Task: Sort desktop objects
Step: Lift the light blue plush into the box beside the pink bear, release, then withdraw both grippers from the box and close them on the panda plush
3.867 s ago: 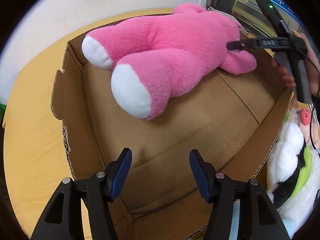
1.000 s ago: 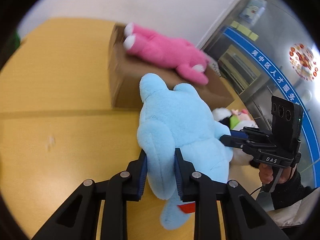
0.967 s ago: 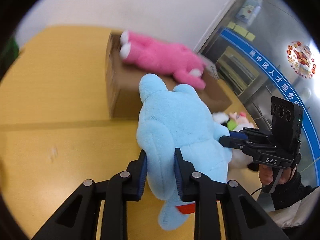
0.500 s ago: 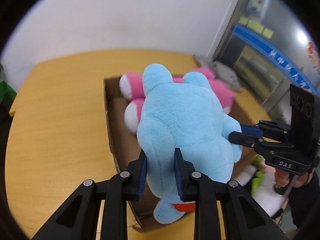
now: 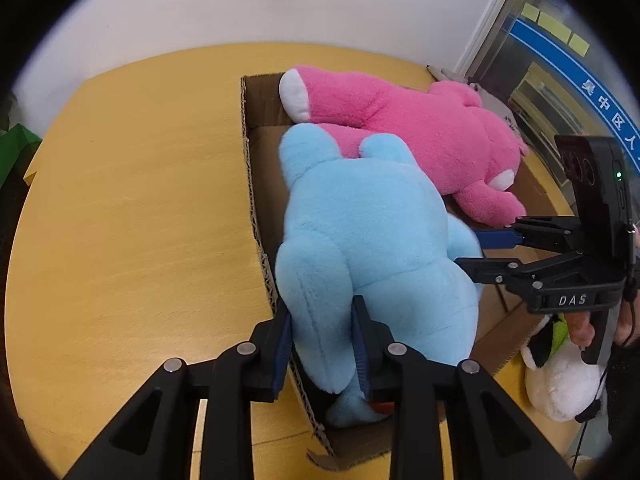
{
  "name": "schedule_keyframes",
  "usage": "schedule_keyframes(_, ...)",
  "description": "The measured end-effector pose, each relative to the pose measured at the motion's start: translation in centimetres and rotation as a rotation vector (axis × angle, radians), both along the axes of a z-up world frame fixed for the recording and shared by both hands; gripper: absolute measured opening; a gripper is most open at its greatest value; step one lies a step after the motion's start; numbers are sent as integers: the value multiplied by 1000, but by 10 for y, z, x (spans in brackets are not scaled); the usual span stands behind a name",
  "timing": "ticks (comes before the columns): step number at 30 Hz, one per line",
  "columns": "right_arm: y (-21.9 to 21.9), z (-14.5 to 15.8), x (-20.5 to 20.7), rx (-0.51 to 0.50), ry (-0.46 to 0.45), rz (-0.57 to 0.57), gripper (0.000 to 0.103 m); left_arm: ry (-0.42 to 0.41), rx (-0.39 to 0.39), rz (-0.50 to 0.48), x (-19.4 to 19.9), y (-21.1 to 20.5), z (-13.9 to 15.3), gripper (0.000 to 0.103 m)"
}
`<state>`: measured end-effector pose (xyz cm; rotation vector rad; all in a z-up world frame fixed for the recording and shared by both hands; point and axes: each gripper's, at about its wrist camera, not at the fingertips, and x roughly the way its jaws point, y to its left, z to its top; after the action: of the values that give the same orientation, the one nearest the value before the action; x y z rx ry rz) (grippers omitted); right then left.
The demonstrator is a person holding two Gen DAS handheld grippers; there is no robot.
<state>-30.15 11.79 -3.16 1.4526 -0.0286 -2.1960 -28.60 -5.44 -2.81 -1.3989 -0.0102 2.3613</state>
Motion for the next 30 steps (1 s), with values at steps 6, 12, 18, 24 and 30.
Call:
schedule_keyframes(6, 60, 56, 53, -42, 153, -13, 95, 163, 16, -15, 31, 2, 60, 31)
schedule_keyframes(12, 120, 52, 63, 98, 113, -98, 95, 70, -89, -129, 11, 60, 26, 38)
schedule_keyframes(18, 165, 9, 66, 195, -10, -136, 95, -13, 4, -80, 0, 40, -5, 47)
schedule_keyframes(24, 181, 0, 70, 104, -35, -150, 95, -45, 42, -57, 20, 18, -13, 48)
schedule_keyframes(30, 182, -8, 78, 48, -53, -138, 96, -57, 42, -45, 52, 12, -14, 48)
